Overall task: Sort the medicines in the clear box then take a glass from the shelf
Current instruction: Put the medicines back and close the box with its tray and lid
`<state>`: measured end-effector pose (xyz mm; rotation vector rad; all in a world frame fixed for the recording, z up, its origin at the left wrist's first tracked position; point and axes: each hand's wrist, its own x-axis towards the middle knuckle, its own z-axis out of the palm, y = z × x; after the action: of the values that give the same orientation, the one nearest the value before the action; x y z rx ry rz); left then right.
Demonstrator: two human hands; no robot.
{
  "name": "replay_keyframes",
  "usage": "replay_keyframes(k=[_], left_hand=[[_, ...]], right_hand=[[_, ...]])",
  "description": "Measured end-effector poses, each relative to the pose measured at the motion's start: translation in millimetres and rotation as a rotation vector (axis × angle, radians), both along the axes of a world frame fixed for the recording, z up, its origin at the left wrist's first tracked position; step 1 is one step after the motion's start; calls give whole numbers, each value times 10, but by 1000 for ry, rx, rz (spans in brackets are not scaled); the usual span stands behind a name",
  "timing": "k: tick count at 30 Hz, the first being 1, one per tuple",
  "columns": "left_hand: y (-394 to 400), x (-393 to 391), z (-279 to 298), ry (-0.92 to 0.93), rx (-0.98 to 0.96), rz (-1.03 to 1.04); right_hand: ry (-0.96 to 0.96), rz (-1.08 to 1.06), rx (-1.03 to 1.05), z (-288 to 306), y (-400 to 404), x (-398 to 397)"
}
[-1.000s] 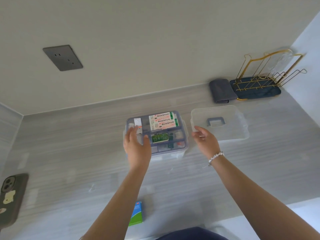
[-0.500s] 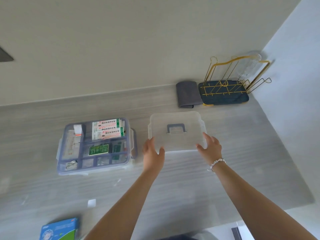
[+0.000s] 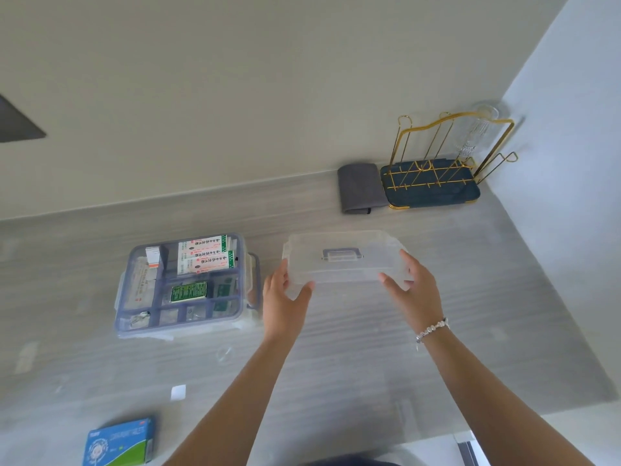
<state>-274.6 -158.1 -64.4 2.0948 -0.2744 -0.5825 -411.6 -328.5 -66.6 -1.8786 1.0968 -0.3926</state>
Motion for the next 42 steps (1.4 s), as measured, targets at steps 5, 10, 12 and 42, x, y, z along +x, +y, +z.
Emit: replay_keyframes(k=[5, 10, 12, 42], left_hand=[[95, 40, 350, -122, -185, 5], [334, 252, 814, -328, -307, 98], [439, 367, 1006, -332, -348, 121], [2016, 2032, 504, 187, -302, 226]], right_hand=[[-96, -53, -153, 442, 92, -76], [-130, -49, -319, 894, 251, 18], [-144, -53, -368, 1049, 343, 121], [-30, -71, 110, 376, 1680, 1886]])
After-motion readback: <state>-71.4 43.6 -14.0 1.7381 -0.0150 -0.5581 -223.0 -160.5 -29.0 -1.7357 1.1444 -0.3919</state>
